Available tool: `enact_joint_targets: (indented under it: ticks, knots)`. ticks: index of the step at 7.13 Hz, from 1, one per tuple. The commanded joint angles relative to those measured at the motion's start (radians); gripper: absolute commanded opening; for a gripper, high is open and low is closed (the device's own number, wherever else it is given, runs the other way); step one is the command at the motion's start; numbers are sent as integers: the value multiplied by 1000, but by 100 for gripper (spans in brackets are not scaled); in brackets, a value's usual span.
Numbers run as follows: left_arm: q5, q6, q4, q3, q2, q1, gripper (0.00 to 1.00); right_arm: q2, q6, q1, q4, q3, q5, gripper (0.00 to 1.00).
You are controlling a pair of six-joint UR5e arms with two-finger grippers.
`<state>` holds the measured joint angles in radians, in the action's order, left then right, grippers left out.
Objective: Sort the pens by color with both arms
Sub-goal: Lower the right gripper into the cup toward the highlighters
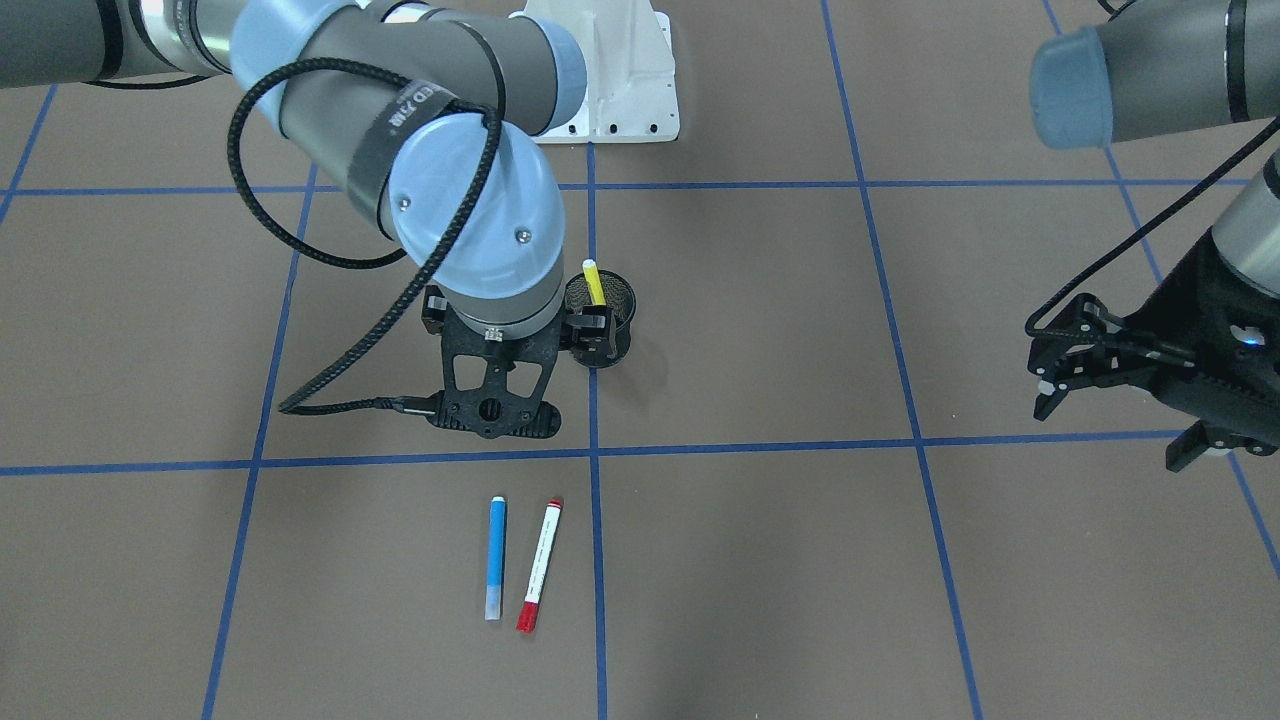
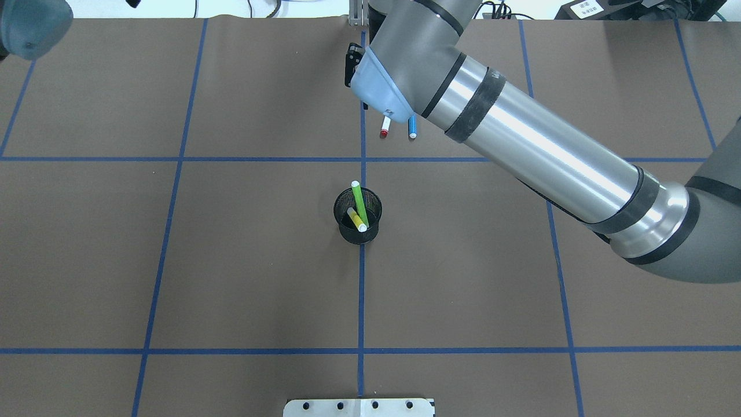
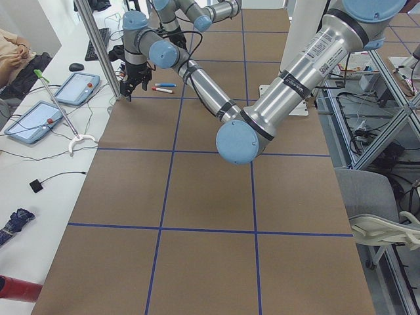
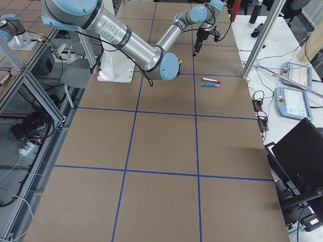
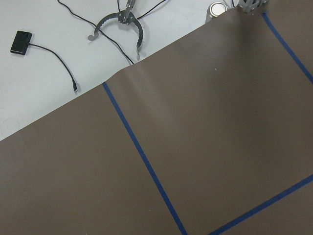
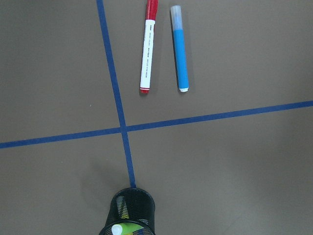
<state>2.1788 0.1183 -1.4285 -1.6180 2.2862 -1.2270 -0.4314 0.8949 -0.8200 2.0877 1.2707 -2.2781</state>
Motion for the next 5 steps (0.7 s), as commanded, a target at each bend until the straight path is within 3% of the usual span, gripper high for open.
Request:
enact_joint_targets:
  ticks: [1,4,5]
  knots:
    - [24,-25,-1,0,-13,-17,100,8,7,80,15,-17,14,100]
    - [32,-49,-3,0,-19,-23,100,20,38,157,-11,-34,84,99]
    - [32,-49,-3,0,-19,-25,100,20,79,174,-111,-81,127,97]
